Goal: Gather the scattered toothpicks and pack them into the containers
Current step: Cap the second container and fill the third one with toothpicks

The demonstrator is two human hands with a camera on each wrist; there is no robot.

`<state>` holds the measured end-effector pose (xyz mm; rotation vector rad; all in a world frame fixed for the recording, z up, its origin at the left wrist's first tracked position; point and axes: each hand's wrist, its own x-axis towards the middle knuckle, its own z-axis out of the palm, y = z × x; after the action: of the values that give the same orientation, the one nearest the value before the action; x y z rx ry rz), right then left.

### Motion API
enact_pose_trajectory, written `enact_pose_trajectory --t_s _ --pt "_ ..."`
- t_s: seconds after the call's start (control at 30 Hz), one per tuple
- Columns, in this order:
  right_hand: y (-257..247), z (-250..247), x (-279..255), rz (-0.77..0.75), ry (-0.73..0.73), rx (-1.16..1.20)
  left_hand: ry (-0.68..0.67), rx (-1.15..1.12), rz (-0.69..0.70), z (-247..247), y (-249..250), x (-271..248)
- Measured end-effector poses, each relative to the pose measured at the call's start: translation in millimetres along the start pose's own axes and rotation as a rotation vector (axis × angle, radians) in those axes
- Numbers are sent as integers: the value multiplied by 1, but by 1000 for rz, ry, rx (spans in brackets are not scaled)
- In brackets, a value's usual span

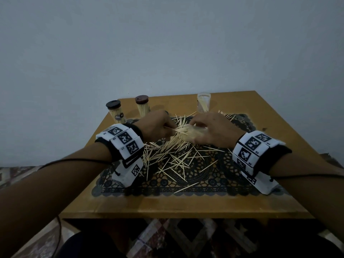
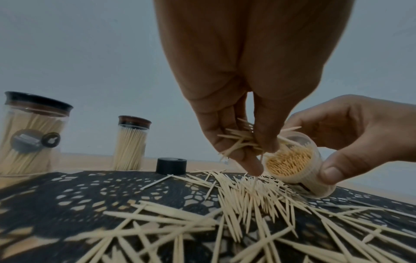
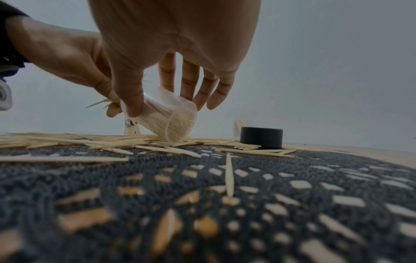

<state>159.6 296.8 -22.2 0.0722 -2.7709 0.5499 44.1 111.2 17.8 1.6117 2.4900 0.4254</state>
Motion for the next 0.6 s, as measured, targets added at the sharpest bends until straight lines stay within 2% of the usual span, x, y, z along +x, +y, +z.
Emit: enact_pose_trajectory --t_s 0.13,0.33,0.47,0.6 --pt "-1 1 2 -30 16 16 -25 44 48 2 5 9" --pt "0 -3 -2 4 60 77 63 272 113 4 11 16" --pt "-4 -5 -3 12 38 50 153 166 94 12 12 15" --pt "-6 -3 -1 -10 30 24 125 111 45 13 16 21"
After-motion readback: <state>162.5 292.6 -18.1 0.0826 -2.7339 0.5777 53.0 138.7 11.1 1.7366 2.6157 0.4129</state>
